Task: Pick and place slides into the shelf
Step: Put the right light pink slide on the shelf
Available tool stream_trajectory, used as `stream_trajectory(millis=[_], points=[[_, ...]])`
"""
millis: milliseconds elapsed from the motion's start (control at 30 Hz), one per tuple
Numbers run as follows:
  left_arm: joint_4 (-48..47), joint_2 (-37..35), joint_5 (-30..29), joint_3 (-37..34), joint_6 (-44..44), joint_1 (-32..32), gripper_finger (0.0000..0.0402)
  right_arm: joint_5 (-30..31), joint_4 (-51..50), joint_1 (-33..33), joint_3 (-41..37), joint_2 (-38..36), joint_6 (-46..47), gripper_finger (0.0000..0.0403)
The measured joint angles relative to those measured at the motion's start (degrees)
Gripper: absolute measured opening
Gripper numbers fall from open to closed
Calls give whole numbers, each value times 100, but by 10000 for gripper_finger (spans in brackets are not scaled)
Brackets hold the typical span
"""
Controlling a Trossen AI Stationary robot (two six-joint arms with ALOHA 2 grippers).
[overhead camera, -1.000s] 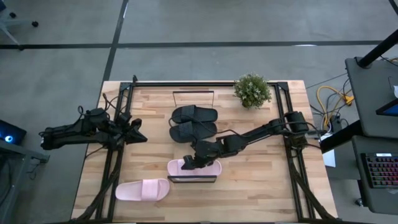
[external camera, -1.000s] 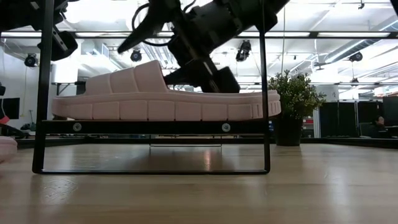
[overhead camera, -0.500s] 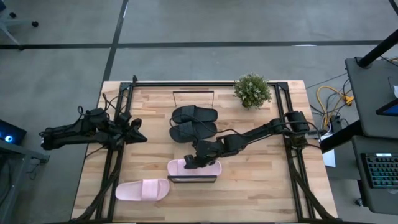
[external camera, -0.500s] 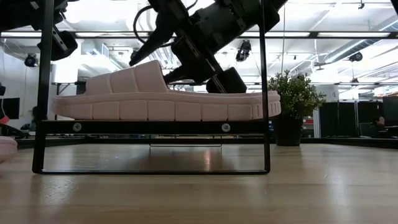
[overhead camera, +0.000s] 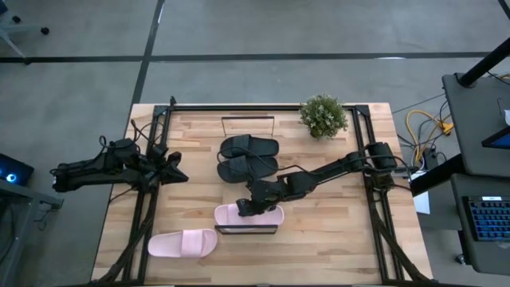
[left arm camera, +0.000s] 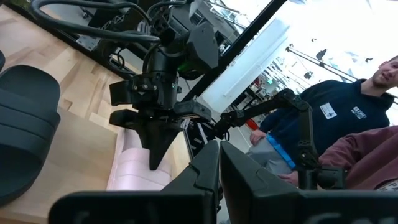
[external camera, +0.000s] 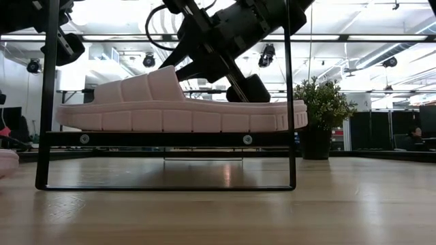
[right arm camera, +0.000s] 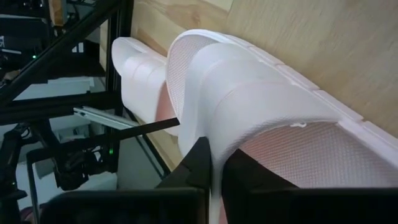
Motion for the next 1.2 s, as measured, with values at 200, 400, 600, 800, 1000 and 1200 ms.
stream_trajectory(millis=[200, 400, 600, 800, 1000, 1200], points=[[0, -2, 2, 0, 4, 0, 0, 157, -54, 0, 0, -71, 4, 10], [2, -2, 6, 0, 4, 0, 0, 286, -56, -2, 0, -163, 18, 10], [2, -1, 42, 0, 5, -1, 0, 579, -147, -11, 20, -430, -26, 9], [7, -2, 44, 1, 7, -2, 0, 772, -357, -11, 22, -655, -149, 9], [12, 0, 46, 1, -9, 0, 0, 1081, -346, -33, 22, -971, -205, 9], [62, -1, 48, 0, -24, -1, 0, 1371, -336, -37, 24, -1409, -367, 9]])
